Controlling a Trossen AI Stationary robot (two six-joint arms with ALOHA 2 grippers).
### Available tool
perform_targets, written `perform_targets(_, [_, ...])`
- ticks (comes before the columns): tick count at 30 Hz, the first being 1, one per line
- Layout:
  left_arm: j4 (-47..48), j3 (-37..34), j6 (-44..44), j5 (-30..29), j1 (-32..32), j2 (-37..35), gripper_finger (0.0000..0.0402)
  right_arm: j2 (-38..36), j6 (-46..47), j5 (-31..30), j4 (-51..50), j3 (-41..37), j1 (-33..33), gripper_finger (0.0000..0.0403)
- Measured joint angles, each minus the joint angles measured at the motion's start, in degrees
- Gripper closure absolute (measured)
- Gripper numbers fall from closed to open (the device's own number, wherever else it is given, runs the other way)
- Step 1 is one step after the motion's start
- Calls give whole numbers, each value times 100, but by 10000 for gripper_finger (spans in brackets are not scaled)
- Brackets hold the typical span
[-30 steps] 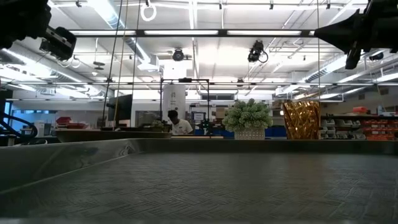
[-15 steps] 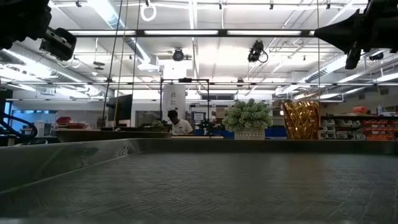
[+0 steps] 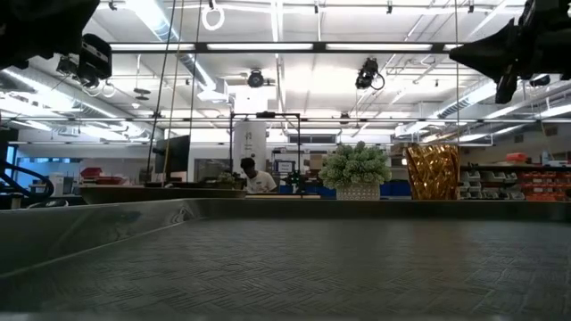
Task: Pick and place plate/cup/fork/spoon on tray
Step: Put the brown glass on the top right corner of the black tray
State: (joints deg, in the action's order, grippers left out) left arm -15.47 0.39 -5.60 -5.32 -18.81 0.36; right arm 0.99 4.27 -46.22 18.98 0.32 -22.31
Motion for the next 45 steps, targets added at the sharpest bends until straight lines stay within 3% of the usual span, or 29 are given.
perform_targets(10, [-266, 1, 8, -1, -2, 0, 390, 5, 651, 265, -627, 36, -4, 385])
perform_targets(16, [-417, 0, 813, -6, -2, 0, 390, 216, 671, -923, -1428, 391, 78, 385])
perform_targets(21, [-547, 0, 1374, -6, -2, 0, 390, 275, 739, -1143, -1813, 634, 468, 385])
perform_targets(26, [-664, 0, 1676, -7, -2, 0, 390, 419, 1196, -517, -2339, 809, 1052, 385])
perform_targets(31, [-627, 1, 1986, -177, -1, 0, 390, 1027, 1535, 363, -2415, 869, 1594, 385])
perform_targets(38, [-605, 0, 1954, -808, 0, 0, 390, 2195, 2006, 1004, -3745, 1783, 2410, 385])
perform_targets(45, [-532, 0, 1671, -1565, 0, 0, 390, 3010, 1896, 2123, -4583, 2560, 3201, 370])
